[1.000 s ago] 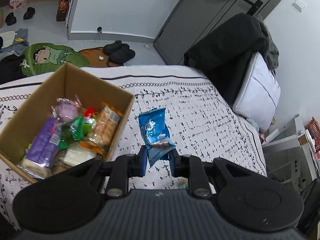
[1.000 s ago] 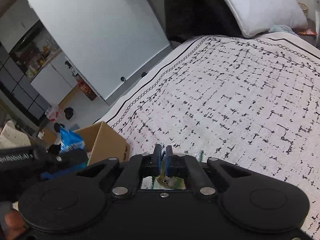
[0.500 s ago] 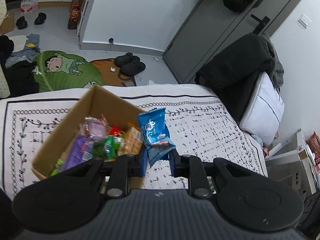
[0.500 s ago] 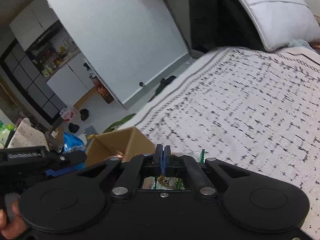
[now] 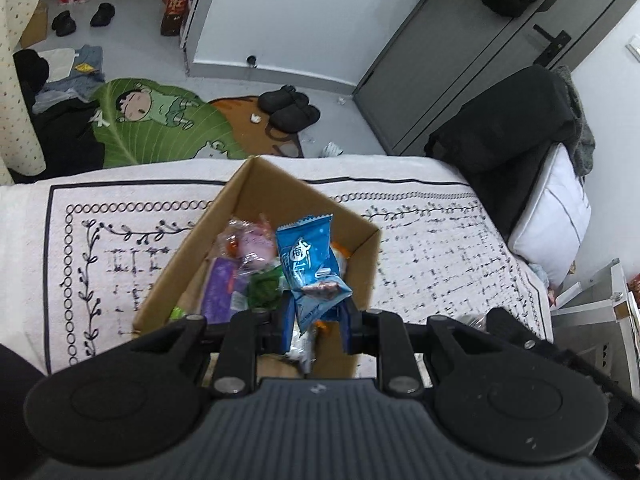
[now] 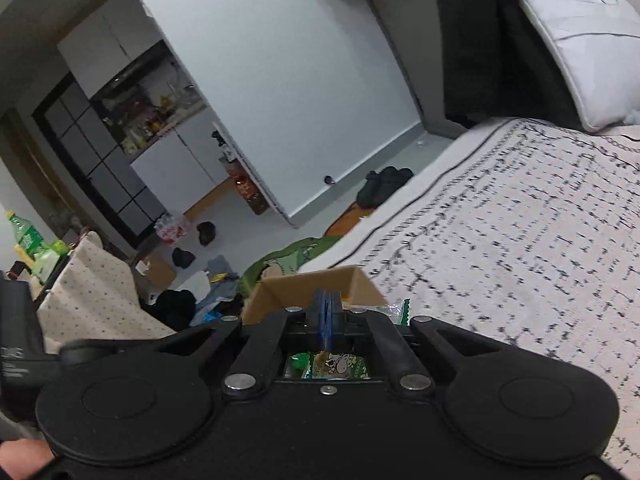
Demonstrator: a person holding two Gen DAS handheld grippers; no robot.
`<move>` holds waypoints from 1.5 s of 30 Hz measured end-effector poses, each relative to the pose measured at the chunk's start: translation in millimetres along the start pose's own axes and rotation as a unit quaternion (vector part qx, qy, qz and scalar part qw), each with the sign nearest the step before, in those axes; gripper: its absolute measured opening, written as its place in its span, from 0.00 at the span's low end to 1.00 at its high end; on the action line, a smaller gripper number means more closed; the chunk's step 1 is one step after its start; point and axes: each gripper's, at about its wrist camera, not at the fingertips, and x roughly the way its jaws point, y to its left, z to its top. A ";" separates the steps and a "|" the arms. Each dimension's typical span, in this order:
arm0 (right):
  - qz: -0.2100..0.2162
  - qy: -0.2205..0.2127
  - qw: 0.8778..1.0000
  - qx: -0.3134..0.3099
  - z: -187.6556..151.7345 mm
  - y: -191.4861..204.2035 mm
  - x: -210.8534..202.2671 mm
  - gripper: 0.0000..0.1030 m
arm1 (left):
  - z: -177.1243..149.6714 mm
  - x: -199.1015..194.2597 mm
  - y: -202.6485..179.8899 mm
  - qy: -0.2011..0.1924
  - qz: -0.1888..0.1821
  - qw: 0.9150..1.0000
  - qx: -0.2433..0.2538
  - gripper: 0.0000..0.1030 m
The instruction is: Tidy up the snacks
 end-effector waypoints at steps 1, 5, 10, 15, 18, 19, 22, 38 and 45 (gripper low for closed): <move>0.005 0.000 1.000 -0.001 0.1 4.0 0.6 0.00 | 0.0 0.5 2.2 0.003 0.002 1.000 -0.001 0.21; 0.021 0.006 1.000 -0.008 -2.0 19.2 6.5 0.00 | 3.9 4.0 11.1 0.024 0.014 1.000 -0.010 0.26; 0.035 0.019 0.999 -0.013 -8.1 34.6 16.4 0.00 | 9.8 3.4 22.2 0.035 0.030 0.999 -0.024 0.34; 0.053 0.037 0.998 -0.016 -16.5 45.5 25.8 0.02 | 14.7 -3.1 27.2 0.026 0.041 0.999 -0.025 0.45; 0.042 0.048 0.998 -0.024 -20.4 49.8 26.2 0.23 | 17.2 -6.4 31.0 0.026 0.044 0.998 -0.026 0.47; 0.030 0.044 0.998 -0.027 -21.2 50.2 23.8 0.31 | 17.7 -8.2 32.0 0.027 0.047 0.998 -0.026 0.48; -0.003 0.033 0.999 -0.033 -23.8 50.1 13.5 0.41 | 17.9 -12.4 31.9 0.031 0.052 0.998 -0.023 0.56; -0.082 0.019 0.996 0.016 -37.7 53.3 -40.3 0.50 | 19.7 -53.0 27.9 0.036 -0.008 0.998 0.041 0.77; -0.115 0.001 0.993 0.021 -42.2 66.3 -63.5 0.66 | 15.5 -70.6 23.1 0.035 -0.029 0.996 0.078 0.78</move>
